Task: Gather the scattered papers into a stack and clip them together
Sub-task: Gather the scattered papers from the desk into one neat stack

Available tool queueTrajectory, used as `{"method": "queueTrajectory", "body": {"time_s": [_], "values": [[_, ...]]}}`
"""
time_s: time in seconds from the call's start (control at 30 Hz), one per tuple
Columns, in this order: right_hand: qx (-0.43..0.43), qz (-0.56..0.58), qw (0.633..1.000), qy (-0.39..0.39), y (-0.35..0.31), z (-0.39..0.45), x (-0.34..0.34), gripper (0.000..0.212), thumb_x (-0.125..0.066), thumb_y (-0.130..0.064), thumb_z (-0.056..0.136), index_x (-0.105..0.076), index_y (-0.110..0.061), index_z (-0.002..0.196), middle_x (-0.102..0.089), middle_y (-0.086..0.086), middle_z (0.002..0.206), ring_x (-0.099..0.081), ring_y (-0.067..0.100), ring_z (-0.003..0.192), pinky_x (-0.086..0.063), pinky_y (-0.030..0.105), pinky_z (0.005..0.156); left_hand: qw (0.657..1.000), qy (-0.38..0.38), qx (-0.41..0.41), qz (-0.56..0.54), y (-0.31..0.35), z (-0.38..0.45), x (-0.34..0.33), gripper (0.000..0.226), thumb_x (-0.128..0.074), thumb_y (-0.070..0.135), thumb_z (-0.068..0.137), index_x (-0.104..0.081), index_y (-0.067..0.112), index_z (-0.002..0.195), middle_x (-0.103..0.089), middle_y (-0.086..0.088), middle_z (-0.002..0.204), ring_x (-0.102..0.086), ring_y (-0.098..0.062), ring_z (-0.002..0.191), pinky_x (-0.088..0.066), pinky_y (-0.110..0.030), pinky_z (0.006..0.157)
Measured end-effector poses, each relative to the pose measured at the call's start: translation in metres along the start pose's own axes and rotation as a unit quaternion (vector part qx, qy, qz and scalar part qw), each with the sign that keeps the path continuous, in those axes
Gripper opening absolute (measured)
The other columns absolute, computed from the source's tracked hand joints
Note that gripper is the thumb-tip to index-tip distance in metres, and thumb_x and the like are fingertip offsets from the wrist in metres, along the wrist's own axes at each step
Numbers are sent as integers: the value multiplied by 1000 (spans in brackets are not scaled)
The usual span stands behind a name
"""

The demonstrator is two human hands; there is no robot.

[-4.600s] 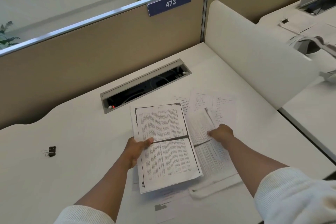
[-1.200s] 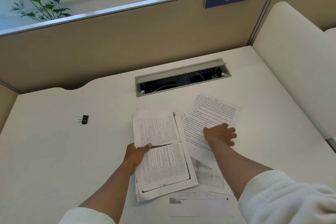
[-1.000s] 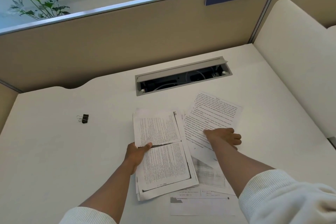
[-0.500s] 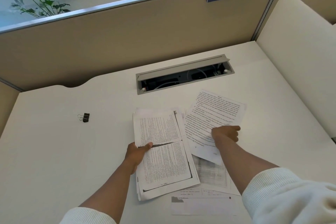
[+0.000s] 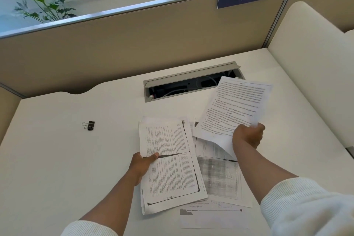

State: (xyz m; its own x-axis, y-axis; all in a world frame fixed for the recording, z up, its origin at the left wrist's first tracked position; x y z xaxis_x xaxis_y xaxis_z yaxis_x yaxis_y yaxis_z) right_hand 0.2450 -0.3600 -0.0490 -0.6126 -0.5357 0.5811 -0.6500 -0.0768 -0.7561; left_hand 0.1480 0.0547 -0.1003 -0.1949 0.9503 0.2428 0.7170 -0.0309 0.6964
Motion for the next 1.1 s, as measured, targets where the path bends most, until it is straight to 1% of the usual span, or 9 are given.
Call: {"method": "queueTrajectory", "body": {"time_s": [0.17,0.3,0.43,0.57,0.67,0.73,0.9,0.97,1.1], "values": [[-46,62,997,-24,5,0,-5,47,-51,-6,82,-46,-15,128,-61,8,120,-60,33,101,-46,36,76,1000,-2,2,8,0,-5,4,44,-77,23,85,-65,8,125,-73,-12,112,-71,-29,96,-56,-47,90],[-71,112,973,-186,17,-15,-37,36,-44,-10,85,-54,-18,119,-62,3,106,-59,22,81,-54,34,68,1000,-7,3,12,1,-8,5,41,-77,24,85,-66,9,122,-74,-11,108,-73,-29,92,-59,-45,84],[12,11,934,-356,11,-42,-57,15,-53,-12,85,-62,-19,94,-67,0,94,-59,12,71,-46,23,53,1000,-14,-1,12,3,-10,6,45,-79,28,83,-67,9,122,-75,-8,106,-72,-28,95,-58,-45,87],[59,-103,867,-484,16,-73,-73,15,-56,-4,84,-65,-12,92,-69,3,96,-65,20,84,-56,34,73,1000,-16,-11,18,7,-13,8,54,-75,40,83,-63,12,128,-71,-1,113,-65,-21,106,-49,-36,98],[95,-174,835,-514,22,-86,-75,8,-62,-4,83,-64,-11,87,-66,5,93,-60,20,82,-53,32,74,999,-27,-4,26,10,-18,6,57,-64,53,87,-62,16,131,-70,3,112,-62,-15,106,-45,-30,96],[103,-208,813,-533,27,-95,-76,10,-68,-5,83,-63,-9,90,-65,5,91,-59,18,78,-52,26,64,999,-29,11,37,10,-20,6,62,-52,64,89,-64,18,129,-70,1,114,-61,-15,105,-42,-29,93],[119,-244,781,-562,34,-112,-79,17,-71,-2,82,-55,-7,80,-63,8,81,-57,18,60,-46,22,43,998,-41,37,42,9,-19,4,74,-31,75,87,-69,20,119,-73,-4,114,-67,-23,105,-50,-40,96],[145,-261,771,-562,35,-115,-82,20,-72,-3,82,-53,-8,78,-64,11,84,-60,21,63,-51,26,48,998,-42,41,23,9,-20,4,69,-36,74,87,-70,21,114,-75,-5,108,-71,-25,99,-56,-41,90],[179,-281,746,-576,41,-125,-90,15,-77,-12,79,-65,-6,87,-67,6,92,-65,19,78,-58,31,72,999,-41,20,-12,11,-20,3,52,-69,55,82,-70,14,115,-77,-7,104,-74,-26,95,-58,-45,88]]}}
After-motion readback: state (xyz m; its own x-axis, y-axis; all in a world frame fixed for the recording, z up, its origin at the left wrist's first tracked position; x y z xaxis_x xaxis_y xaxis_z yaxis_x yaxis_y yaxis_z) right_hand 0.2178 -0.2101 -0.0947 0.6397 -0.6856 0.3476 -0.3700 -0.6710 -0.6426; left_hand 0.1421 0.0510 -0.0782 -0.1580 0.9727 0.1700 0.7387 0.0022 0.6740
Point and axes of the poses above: each hand's wrist, its own z-axis towards the middle knuckle, its own x-axis out of the back of the hand, y = z × x, the point moved 8 cm from there along z, towards the middle knuckle
